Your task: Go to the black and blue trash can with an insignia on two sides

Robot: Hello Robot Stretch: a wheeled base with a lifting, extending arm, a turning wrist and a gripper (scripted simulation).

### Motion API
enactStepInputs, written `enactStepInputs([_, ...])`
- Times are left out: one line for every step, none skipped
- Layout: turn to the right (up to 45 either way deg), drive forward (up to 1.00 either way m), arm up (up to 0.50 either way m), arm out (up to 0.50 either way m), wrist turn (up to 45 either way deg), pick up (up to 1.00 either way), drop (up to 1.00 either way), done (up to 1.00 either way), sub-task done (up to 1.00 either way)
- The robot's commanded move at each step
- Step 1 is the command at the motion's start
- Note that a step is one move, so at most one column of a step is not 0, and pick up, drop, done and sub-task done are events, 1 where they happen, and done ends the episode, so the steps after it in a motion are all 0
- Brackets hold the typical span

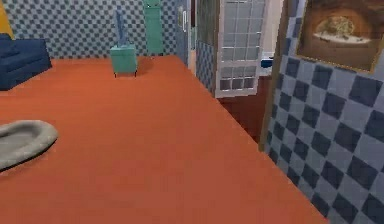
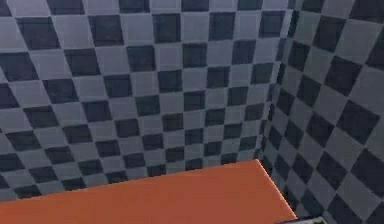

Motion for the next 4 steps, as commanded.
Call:
enactStepInputs([-3.0, 0.0, 0.0, 0.0, 0.0, 0.0, 0.0, 0.0, 0.0])
enactStepInputs([-3.0, 0.0, 0.0, 0.0, 0.0, 0.0, 0.0, 0.0, 0.0])
enactStepInputs([0.0, 1.0, 0.0, 0.0, 0.0, 0.0, 0.0, 0.0, 0.0])
enactStepInputs([0.0, 1.0, 0.0, 0.0, 0.0, 0.0, 0.0, 0.0, 0.0])
